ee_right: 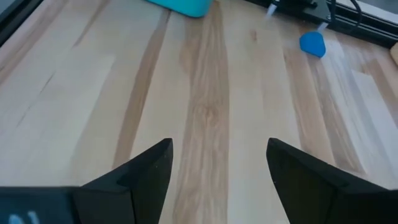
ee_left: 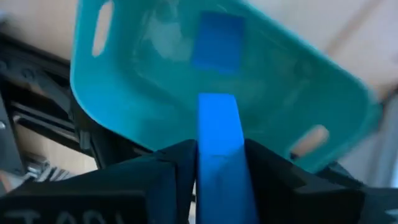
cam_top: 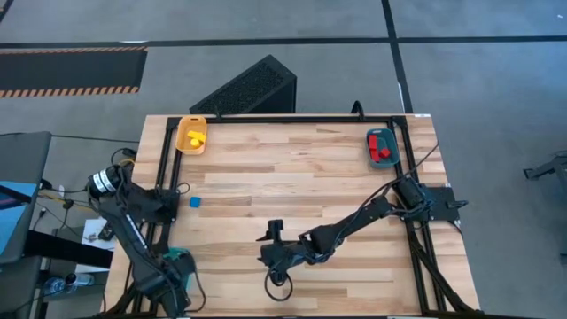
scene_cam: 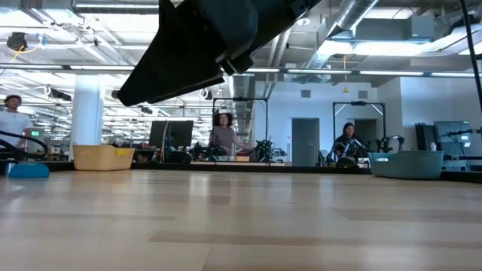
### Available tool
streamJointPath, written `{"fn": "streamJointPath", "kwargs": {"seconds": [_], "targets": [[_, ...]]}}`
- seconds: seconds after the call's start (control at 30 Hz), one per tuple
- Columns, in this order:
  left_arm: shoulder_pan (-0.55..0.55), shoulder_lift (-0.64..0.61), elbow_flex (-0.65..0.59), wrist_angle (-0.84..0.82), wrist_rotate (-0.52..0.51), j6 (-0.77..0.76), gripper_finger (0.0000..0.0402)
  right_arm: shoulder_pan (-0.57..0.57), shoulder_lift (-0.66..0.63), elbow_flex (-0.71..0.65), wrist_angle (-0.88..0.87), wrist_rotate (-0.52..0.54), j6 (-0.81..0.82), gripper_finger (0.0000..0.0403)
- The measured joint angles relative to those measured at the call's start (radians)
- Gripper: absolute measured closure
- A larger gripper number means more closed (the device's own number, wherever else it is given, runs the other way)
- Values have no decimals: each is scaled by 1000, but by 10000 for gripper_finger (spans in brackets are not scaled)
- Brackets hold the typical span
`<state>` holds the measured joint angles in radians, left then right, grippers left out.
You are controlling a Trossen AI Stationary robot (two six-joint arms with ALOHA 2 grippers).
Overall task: Sort & place blocks by color
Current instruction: Put the bottom blue block into the green bin, then put the blue block into the green bin
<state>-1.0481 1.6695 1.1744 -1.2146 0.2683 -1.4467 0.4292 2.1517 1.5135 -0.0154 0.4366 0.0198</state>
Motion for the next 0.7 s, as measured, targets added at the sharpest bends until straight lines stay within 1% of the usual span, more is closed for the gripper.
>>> {"fn": "streamJointPath", "kwargs": {"seconds": [0.13, 0.3, 0.47, 0.6, 0.67, 0.7], "targets": [[-5, 0, -50, 0, -36, -59, 263, -11, 0, 0, 0, -9, 9, 121], [-5, 1, -53, 1, -84, -79, 204, -30, 6, -1, 40, -37, 63, 121], [4, 1, -50, -10, -82, -36, 157, -67, 68, -1, 225, -166, 122, 121], [18, 1, -4, -65, -94, 8, 144, -106, 126, -1, 404, -176, 122, 121], [23, 1, 34, -145, -116, 35, 144, -134, 152, 4, 480, -179, 121, 121], [24, 1, 53, -188, -142, 44, 144, -151, 169, 18, 506, -185, 112, 121]]}}
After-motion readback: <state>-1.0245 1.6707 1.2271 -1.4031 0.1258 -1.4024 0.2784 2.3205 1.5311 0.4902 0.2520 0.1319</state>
